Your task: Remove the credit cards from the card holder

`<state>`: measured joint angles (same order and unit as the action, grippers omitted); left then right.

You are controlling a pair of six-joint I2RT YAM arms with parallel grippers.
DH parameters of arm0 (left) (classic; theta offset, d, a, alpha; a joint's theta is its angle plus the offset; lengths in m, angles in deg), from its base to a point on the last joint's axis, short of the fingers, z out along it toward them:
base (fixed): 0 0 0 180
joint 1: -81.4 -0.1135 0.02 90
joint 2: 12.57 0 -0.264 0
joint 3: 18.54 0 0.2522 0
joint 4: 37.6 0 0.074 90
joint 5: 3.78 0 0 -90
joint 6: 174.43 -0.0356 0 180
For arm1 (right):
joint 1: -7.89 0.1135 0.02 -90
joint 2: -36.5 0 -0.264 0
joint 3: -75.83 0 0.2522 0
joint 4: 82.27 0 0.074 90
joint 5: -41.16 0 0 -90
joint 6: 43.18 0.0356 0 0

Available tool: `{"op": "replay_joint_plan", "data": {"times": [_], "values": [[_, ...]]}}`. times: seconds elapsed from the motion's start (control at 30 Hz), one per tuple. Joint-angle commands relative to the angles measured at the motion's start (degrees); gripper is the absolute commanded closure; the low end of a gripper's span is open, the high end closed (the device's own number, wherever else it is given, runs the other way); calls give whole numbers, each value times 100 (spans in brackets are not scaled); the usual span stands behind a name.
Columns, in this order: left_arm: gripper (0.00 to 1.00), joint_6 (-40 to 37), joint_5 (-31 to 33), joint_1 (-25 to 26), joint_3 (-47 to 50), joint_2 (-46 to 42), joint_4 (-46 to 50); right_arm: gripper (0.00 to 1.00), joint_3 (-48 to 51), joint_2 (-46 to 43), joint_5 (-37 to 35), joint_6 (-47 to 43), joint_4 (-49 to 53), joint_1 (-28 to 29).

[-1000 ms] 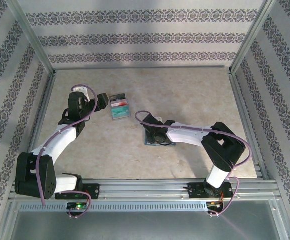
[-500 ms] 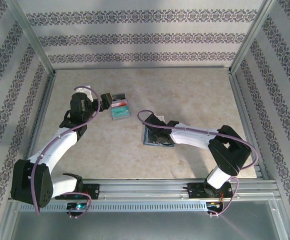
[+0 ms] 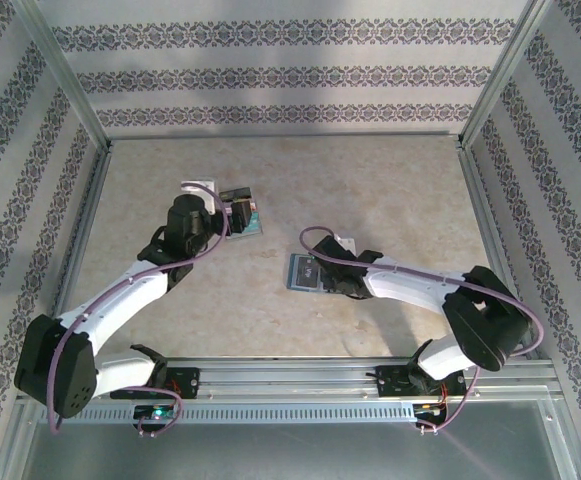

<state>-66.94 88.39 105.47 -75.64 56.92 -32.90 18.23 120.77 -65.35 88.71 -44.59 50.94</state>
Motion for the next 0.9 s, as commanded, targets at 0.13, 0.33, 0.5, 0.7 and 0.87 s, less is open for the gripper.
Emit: {"op": "replay_joint_plan", "data": {"times": [0.13, 0.33, 0.5, 0.7, 0.87], "values": [[6, -42, 156, 791, 251, 416, 322, 64, 425, -501, -194, 35, 173, -441], [11, 64, 46, 1358, 387, 847, 357, 64, 455, -944, -124, -23, 304, -624], [20, 312, -430, 1517, 602, 1196, 193, 63, 387, -1258, 564, 149, 54, -635], [35, 283, -905, 1734, 599, 1706, -146, 65, 419, -1191, 1456, 554, -651, -608], [44, 310, -1180, 1836, 514, 2096, -452, 64, 437, -897, 1921, 668, -1267, -544]]}}
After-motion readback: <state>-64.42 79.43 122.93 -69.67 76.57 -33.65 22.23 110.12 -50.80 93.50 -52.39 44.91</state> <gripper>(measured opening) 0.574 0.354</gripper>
